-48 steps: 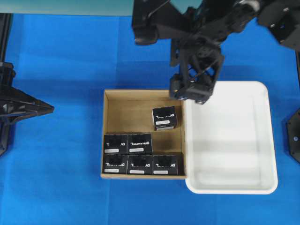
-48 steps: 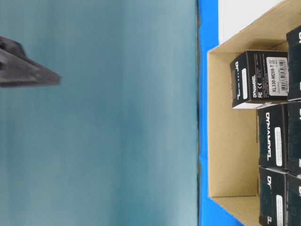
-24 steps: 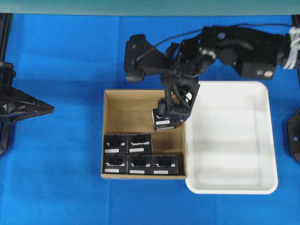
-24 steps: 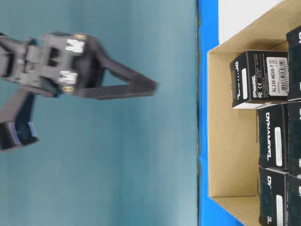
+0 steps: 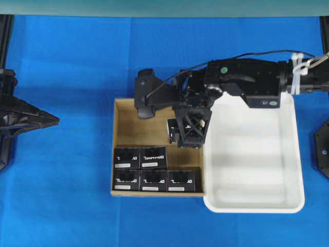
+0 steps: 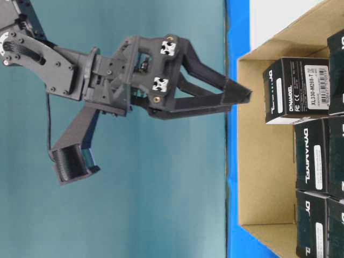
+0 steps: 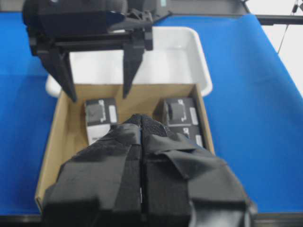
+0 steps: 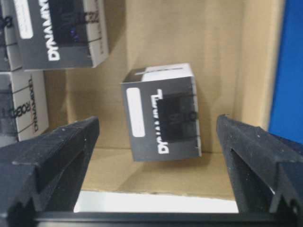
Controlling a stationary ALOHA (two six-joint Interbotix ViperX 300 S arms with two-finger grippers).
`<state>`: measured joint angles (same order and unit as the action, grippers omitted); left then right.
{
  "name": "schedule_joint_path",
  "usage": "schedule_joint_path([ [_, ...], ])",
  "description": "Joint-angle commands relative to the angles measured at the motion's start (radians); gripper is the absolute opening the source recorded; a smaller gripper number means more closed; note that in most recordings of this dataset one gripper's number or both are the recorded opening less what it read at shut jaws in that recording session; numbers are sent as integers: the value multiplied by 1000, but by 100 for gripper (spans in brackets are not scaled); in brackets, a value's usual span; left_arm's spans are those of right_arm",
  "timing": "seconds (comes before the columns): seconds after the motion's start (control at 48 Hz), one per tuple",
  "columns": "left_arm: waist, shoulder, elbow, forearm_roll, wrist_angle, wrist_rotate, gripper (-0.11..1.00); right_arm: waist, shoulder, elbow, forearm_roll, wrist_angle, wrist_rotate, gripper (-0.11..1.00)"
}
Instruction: Pick the box from inside the cardboard box.
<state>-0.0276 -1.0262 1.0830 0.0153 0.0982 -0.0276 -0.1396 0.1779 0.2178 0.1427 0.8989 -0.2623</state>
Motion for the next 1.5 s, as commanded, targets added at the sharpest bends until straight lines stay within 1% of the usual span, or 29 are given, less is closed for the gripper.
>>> schedule_joint_path([
  [0.0, -3, 11, -26, 2, -5, -2, -7, 5, 14, -2, -8, -9, -3, 100],
  [0.125, -8, 11, -26, 2, -5, -2, -7, 5, 25, 2, -20, -31, -2, 100],
  [0.48, -14, 12, -26, 2, -5, -2, -7, 3, 58, 23, -21, -49, -12, 100],
  [0.626, -14, 12, -26, 2, -5, -2, -7, 3, 74, 28, -46, -61, -15, 100],
  [0.688, -14, 12, -26, 2, -5, -2, -7, 3, 81, 28, -49, -63, -17, 100],
  [0.834, -14, 12, -26, 2, -5, -2, -7, 5, 103, 32, -49, -66, -18, 100],
  [1.001, -14, 12, -25, 2, -5, -2, -7, 8, 123, 44, -48, -98, -15, 100],
  [1.23, -14, 12, -25, 2, -5, 0, -7, 8, 124, 63, -48, -121, -6, 99],
  [1.293, -14, 12, -25, 2, -5, 0, -7, 11, 123, 64, -48, -126, -6, 97],
  [1.334, -14, 12, -25, 2, -5, 0, -7, 11, 123, 66, -48, -126, -5, 94],
  [1.397, -12, 12, -25, 2, -5, -2, -7, 14, 123, 66, -48, -127, -5, 83],
  [1.48, -14, 12, -25, 2, -5, -2, -7, 20, 123, 66, -46, -132, -5, 66],
])
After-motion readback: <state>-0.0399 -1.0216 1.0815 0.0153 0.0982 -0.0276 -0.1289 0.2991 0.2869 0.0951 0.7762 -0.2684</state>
